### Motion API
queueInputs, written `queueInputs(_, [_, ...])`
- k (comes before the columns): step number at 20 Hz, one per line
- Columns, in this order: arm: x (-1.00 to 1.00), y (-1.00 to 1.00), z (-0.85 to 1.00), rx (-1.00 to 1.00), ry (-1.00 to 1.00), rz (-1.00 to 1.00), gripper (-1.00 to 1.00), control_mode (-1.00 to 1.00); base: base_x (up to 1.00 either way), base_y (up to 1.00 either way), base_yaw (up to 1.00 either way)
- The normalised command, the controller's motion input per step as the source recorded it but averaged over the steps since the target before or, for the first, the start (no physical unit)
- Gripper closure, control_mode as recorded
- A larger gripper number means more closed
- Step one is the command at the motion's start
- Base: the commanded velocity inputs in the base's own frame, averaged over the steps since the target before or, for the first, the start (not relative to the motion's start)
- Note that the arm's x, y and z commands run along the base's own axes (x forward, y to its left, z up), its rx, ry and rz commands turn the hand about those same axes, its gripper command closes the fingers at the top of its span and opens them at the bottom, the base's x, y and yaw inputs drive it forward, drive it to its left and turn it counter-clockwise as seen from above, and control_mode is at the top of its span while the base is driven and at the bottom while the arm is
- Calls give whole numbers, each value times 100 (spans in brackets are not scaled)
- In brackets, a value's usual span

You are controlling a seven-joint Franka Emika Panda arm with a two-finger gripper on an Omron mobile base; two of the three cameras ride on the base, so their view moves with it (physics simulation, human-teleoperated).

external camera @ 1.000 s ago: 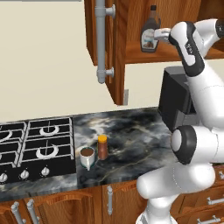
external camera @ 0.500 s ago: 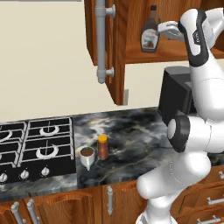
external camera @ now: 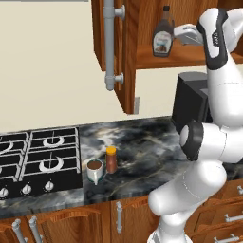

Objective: Pick the syrup bottle and honey bottle from the cabinet and place them next to the mug.

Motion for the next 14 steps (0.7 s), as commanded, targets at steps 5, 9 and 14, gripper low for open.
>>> queueInputs(5, [6, 0, -18, 0, -1, 0, -100, -100, 0, 0, 0])
queueInputs(9, [20, 1, -3, 0, 0, 0, -100, -100, 0, 0, 0])
queueInputs(14, [24, 2, -1, 0, 0, 0, -100, -100, 0, 0, 0])
